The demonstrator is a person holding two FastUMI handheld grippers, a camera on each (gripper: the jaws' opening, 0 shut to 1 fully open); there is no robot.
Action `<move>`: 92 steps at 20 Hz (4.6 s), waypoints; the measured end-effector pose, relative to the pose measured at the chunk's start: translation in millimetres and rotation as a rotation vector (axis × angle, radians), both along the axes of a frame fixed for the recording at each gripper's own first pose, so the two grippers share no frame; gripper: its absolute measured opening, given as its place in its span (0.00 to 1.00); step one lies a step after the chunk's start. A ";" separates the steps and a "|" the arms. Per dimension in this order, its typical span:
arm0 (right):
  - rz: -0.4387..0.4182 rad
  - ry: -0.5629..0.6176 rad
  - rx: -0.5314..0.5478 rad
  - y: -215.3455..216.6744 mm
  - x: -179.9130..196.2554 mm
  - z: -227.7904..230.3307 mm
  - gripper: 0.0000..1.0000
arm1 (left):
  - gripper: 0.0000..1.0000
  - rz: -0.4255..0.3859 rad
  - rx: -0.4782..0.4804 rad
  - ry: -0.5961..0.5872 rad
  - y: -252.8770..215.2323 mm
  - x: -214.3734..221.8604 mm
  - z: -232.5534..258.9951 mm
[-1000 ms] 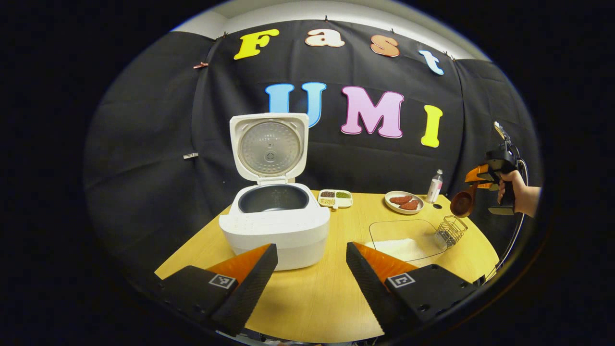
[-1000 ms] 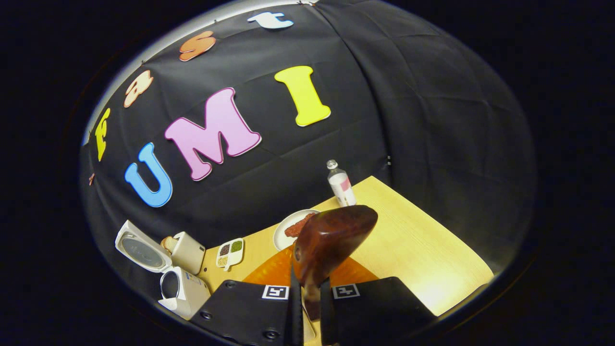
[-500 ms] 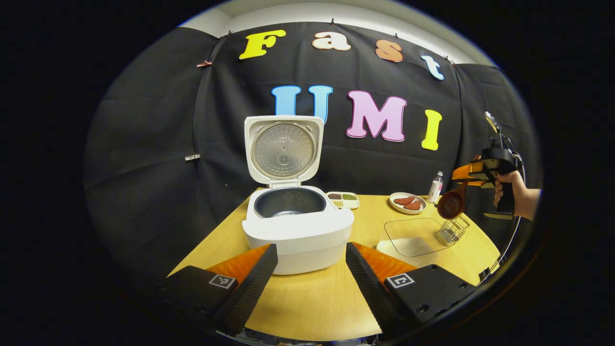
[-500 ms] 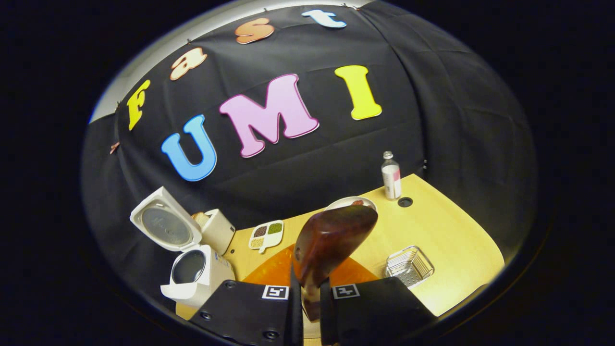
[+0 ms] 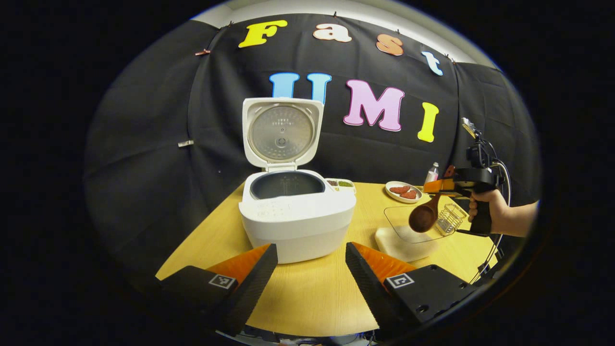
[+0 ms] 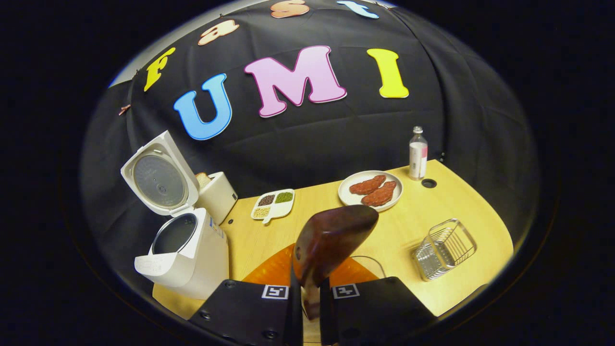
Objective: Close the left gripper, press the button to open the rice cooker; take a wooden spoon from the chopstick holder with the right hand, scoop a spoonful of rice and pour it into the rice cooker, then put the wooden spoon back into the chopstick holder.
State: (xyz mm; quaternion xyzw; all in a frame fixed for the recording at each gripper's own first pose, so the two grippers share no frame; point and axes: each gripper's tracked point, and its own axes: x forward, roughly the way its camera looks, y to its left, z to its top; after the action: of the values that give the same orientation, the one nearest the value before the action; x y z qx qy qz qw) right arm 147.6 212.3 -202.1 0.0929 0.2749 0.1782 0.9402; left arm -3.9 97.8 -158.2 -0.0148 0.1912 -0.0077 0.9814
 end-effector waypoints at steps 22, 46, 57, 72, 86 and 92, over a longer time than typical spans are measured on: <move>-0.023 0.231 0.036 -2.2 -61.7 -57.5 0.19 | 0.95 0.035 -0.053 0.047 4.6 -4.6 -13.2; -0.402 0.563 0.583 -49.6 -46.7 -20.9 0.18 | 0.95 0.051 -0.050 0.033 6.6 -12.4 -4.7; -0.345 0.526 0.746 -12.7 -11.6 77.3 0.18 | 0.96 0.081 -0.105 -0.008 11.1 -20.3 7.2; -0.121 0.471 0.741 153.5 17.8 147.5 0.18 | 0.96 0.182 -0.177 -0.035 80.0 -45.6 35.7; 0.211 0.087 0.259 298.4 -3.0 119.4 0.18 | 0.96 0.253 -0.348 -0.071 106.2 -70.3 55.8; 0.379 -0.189 -0.002 345.8 -9.1 109.3 0.18 | 0.96 0.237 -0.317 -0.091 110.0 -75.3 55.7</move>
State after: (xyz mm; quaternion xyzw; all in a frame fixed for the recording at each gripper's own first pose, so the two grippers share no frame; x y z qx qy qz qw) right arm 138.5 558.1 -92.8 0.0214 0.1984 0.3594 0.9116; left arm -79.2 207.8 -102.5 -0.1913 0.1400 0.0772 0.9684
